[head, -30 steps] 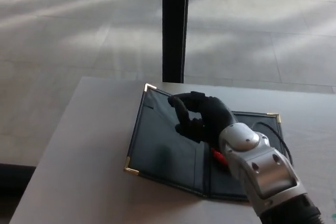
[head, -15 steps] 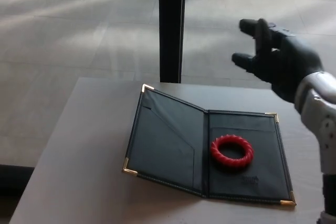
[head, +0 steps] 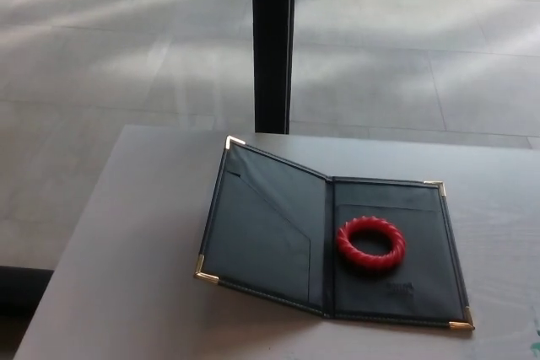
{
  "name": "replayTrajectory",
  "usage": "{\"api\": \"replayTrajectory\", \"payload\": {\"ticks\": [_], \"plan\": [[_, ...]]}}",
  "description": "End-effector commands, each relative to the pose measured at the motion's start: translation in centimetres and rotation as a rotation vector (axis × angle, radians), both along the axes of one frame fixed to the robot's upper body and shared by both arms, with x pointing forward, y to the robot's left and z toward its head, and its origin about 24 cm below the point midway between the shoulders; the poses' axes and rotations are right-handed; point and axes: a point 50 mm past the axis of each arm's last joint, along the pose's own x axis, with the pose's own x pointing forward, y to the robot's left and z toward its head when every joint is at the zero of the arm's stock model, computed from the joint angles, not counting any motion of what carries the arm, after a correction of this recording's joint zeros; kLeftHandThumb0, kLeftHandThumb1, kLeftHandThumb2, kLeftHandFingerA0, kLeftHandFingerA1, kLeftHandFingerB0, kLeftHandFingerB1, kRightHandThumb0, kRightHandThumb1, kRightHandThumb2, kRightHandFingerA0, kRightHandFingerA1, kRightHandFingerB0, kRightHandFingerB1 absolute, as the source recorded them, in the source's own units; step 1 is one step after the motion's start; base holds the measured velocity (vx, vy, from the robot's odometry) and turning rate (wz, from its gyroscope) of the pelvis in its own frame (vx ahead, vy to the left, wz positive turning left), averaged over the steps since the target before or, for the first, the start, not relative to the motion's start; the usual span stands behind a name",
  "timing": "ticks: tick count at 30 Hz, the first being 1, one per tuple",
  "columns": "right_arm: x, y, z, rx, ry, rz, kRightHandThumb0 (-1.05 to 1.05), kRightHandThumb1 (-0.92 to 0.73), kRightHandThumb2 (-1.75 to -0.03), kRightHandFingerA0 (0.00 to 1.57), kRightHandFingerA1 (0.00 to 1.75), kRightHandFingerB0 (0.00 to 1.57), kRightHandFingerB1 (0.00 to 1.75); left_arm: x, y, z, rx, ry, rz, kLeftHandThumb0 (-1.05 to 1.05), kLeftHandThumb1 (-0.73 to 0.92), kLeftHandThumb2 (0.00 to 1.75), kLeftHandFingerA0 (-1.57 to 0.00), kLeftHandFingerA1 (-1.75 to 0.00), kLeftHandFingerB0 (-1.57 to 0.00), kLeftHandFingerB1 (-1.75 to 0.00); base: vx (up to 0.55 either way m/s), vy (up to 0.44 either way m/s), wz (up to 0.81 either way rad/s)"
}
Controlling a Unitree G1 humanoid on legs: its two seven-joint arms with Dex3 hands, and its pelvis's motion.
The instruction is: There is a diary kept infront of the robot and the robot uses its right hand to grab its cover and puses it to the left to open it.
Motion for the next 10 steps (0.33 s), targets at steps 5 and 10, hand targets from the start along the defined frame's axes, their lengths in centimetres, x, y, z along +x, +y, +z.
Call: {"api": "replayTrajectory", "payload": {"ticks": [5, 10], "plan": [[-13.7, -11.7, -3.7, 0.05, -0.062, -0.525, -0.92, -0.92, -0.73, 0.66, 0.85, 0.55, 0.77, -2.4, 1.5, 0.2, 0.009, 0.043, 0.084, -1.05, 0.92, 1.02, -0.27, -1.44, -0.15, -1.2, 0.0, 0.0, 0.0], [-16.3, -13.3, -4.9, 0.077, -0.027, -0.613, -0.9, -0.92, -0.72, 0.64, 0.99, 0.47, 0.94, -2.7, 1.5, 0.0, 0.001, 0.029, 0.09, -1.05, 0.92, 1.0, -0.21, -1.44, -0.13, -1.24, 0.0, 0.0, 0.0]]}}
